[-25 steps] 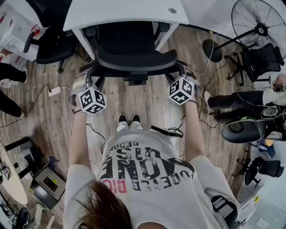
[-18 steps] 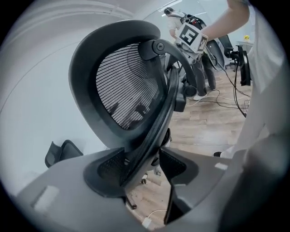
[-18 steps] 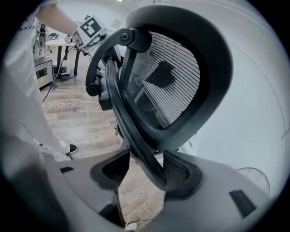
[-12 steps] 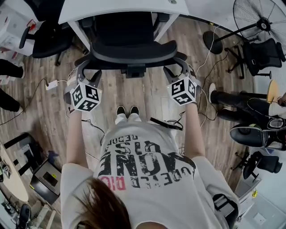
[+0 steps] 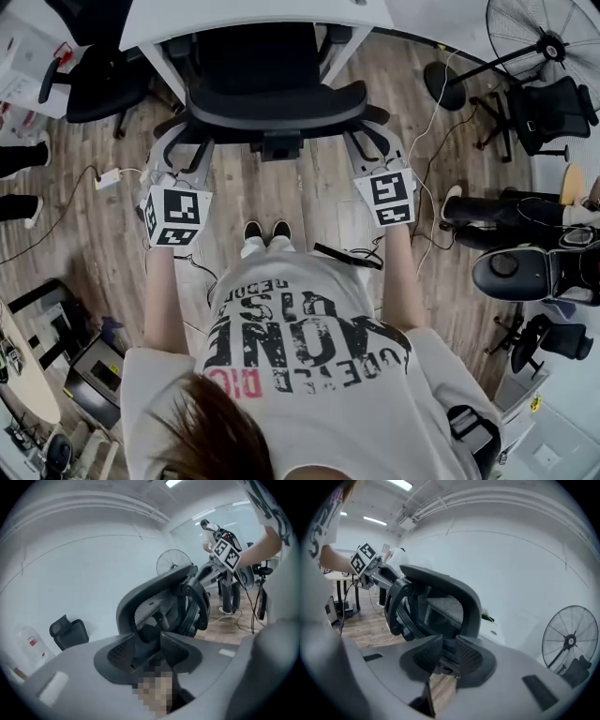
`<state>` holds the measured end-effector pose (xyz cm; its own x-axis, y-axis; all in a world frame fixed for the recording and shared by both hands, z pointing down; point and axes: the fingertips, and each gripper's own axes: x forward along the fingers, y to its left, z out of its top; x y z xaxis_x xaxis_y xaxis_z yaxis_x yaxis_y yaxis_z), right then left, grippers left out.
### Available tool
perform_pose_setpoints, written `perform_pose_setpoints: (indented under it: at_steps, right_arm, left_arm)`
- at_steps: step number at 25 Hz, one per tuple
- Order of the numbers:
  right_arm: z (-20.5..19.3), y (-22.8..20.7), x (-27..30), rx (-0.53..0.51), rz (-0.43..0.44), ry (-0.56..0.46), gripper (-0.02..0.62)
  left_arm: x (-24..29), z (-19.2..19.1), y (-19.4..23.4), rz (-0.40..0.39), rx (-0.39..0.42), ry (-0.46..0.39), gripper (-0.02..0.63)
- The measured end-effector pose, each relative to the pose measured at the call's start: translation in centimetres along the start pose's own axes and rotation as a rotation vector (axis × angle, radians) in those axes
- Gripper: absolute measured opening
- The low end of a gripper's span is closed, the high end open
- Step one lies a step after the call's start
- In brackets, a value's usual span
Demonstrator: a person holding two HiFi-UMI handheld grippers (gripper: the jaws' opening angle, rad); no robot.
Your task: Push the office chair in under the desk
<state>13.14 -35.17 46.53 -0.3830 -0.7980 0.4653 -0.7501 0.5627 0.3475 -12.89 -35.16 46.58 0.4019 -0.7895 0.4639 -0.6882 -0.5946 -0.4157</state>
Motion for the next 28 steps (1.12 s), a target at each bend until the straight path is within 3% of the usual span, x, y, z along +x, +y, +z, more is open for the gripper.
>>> perform_pose_setpoints:
  at_steps: [7, 13, 16, 21, 28]
  right_arm:
    - [2.1, -0.2, -1.2, 0.102, -0.014, -0.09, 0.054]
    - [3.4, -0.7, -2.4, 0.217, -0.014, -0.156, 0.038]
    - [3.9, -0.6, -3.0, 0.261, -0.005, -0.181, 0.035]
    - [5.7, -1.3, -4.9, 0.42, 0.006, -0.297, 0.032]
    - [8.7, -2.3, -8.3, 0.38, -0.032, -0.357, 0.032]
  left_arm:
    - [-1.0, 2.3, 0.6, 0.032, -0.121, -0.091, 0.097]
    - [-2.1, 3.4, 2.0, 0.098, -0.344, -0.195, 0.028]
    - [-2.8, 3.7, 2.6, 0.152, -0.409, -0.232, 0.012]
    - [-4.0, 4.8, 3.0, 0.176, -0.474, -0.292, 0.011]
    - [-7.8, 10.0, 3.7, 0.221, -0.468, -0.437, 0.011]
